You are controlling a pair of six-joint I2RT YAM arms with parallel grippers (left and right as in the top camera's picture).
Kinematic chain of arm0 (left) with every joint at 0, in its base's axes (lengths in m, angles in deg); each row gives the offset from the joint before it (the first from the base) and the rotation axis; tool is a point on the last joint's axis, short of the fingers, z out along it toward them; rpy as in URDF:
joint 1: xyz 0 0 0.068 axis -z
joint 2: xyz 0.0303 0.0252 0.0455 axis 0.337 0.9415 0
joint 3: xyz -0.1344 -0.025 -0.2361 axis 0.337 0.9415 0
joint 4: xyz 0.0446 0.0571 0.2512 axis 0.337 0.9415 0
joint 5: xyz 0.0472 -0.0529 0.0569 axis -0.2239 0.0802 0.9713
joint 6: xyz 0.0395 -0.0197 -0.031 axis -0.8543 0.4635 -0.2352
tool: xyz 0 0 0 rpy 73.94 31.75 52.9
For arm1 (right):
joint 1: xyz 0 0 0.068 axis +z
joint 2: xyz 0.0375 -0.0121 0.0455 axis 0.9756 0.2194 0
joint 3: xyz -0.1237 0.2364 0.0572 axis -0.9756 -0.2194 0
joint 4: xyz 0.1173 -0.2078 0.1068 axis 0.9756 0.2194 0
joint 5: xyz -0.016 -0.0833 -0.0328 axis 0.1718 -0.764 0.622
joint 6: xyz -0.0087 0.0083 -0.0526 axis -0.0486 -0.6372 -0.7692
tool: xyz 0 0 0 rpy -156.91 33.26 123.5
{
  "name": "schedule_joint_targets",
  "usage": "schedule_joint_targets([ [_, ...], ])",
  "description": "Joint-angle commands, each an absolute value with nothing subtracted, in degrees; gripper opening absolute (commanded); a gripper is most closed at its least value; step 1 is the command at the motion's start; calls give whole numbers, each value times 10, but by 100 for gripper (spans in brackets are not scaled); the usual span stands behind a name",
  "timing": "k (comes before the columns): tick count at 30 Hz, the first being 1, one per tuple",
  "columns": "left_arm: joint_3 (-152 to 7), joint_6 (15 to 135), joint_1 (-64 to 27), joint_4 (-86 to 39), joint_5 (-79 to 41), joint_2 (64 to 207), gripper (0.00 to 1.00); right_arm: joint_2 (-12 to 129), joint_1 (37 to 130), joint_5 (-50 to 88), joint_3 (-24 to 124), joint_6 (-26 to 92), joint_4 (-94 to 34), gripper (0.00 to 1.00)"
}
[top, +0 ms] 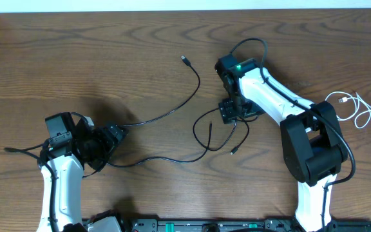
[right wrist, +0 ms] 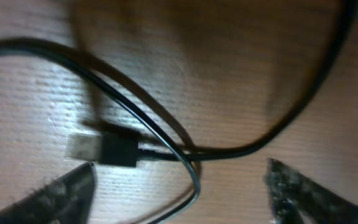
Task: Untangle cables
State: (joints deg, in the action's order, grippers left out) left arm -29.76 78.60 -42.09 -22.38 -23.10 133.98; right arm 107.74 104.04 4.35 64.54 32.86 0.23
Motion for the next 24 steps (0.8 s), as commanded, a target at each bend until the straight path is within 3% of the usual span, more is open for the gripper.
schedule_joint_targets([
  [1,-308,777,-421,-222,-238,1339,98,1062,1043,37,646,310,-2,67],
  [7,-308,777,-421,-222,-238,1339,98,1019,1045,39,648,308,1,58],
  [11,-308,777,-421,-222,-238,1339,98,993,1045,39,647,308,-9,63],
  [13,-308,777,-421,-222,-238,1339,98,992,1045,46,647,300,-13,70],
  [19,-308,777,-421,-222,-238,1339,98,993,1041,74,641,270,-35,69],
  [24,-308,777,-421,-222,-238,1339,98,993,1012,64,641,317,-43,75],
])
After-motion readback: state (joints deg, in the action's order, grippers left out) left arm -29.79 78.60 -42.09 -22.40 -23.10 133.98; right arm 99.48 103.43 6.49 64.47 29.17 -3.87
